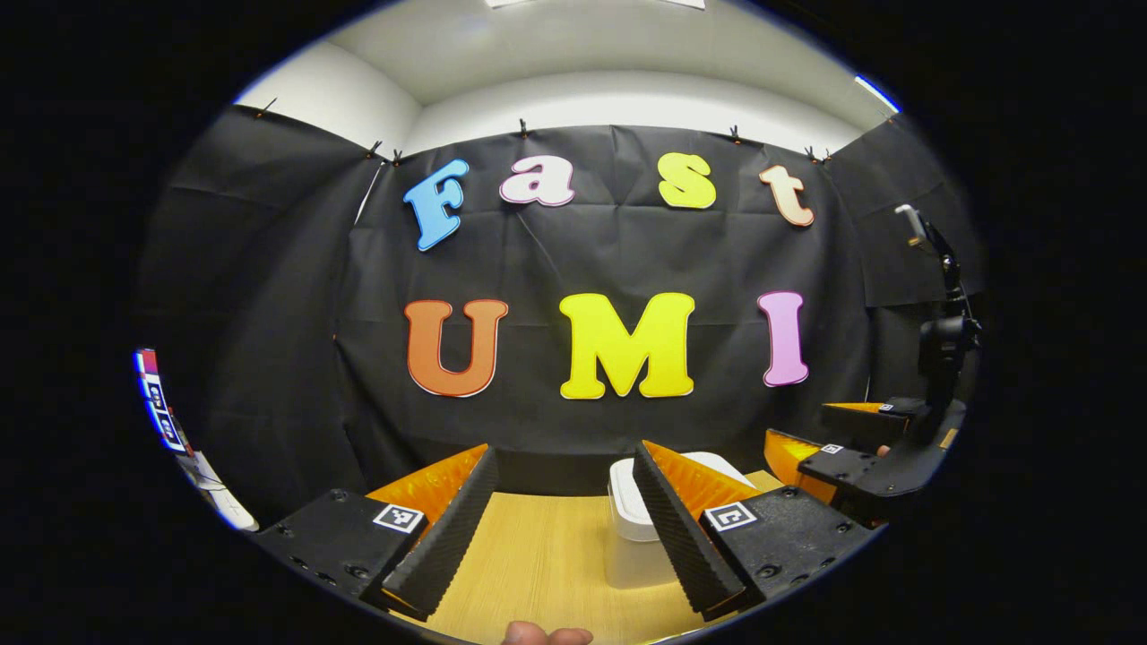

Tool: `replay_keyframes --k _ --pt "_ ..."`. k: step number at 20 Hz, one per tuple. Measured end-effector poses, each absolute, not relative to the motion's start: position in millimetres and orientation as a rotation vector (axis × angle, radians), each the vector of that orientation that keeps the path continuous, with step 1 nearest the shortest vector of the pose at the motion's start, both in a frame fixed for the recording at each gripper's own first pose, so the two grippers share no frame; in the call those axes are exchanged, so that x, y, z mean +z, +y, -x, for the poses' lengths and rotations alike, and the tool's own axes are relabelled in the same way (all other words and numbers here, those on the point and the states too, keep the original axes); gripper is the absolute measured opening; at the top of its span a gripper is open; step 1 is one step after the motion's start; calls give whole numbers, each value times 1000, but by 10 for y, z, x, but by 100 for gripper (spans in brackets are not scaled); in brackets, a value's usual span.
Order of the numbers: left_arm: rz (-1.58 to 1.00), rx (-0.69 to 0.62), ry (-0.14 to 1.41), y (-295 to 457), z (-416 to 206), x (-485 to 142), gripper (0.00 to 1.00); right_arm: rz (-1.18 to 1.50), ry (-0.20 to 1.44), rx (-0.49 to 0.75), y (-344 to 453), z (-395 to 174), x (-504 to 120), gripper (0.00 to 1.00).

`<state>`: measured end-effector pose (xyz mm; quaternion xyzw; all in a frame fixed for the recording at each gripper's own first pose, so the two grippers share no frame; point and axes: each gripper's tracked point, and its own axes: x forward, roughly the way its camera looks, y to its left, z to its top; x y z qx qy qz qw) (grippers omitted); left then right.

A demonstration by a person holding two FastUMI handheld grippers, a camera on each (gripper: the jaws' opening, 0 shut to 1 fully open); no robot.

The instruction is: Press the lid of the desktop garbage bin to open it, pick up the crumpled paper on the desktop and throw it into the bin, then pick up the pop can on the desktop and drop it into the bin, and finally close the garbage bin lid.

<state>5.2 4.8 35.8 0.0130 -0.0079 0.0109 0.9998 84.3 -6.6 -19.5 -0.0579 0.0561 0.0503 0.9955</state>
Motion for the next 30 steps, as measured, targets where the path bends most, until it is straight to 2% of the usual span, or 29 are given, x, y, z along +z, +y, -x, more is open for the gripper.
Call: replay_keyframes --k 3,7,10,19,23,25,26,30 --pt "-34 29 -10 29 37 333 98 92 108 68 -79 -418 -165 95" --pt "-35 14 -10 -43 87 249 98 85 95 70 -25 -145 -146 93" --pt "-50 11 -12 -46 105 241 98 98 75 52 -82 -114 -78 98" --pt "-26 44 -12 114 85 212 98 73 76 67 66 -208 -62 99" --pt "-18 57 -15 197 50 205 98 73 64 92 192 -245 -26 96" --pt "-12 61 -14 226 41 209 98 63 62 99 241 -255 -14 99" --pt "-11 62 -13 237 38 212 98 60 63 100 252 -257 -4 96" --pt "-13 59 -21 261 6 231 98 54 63 90 241 -296 7 98"
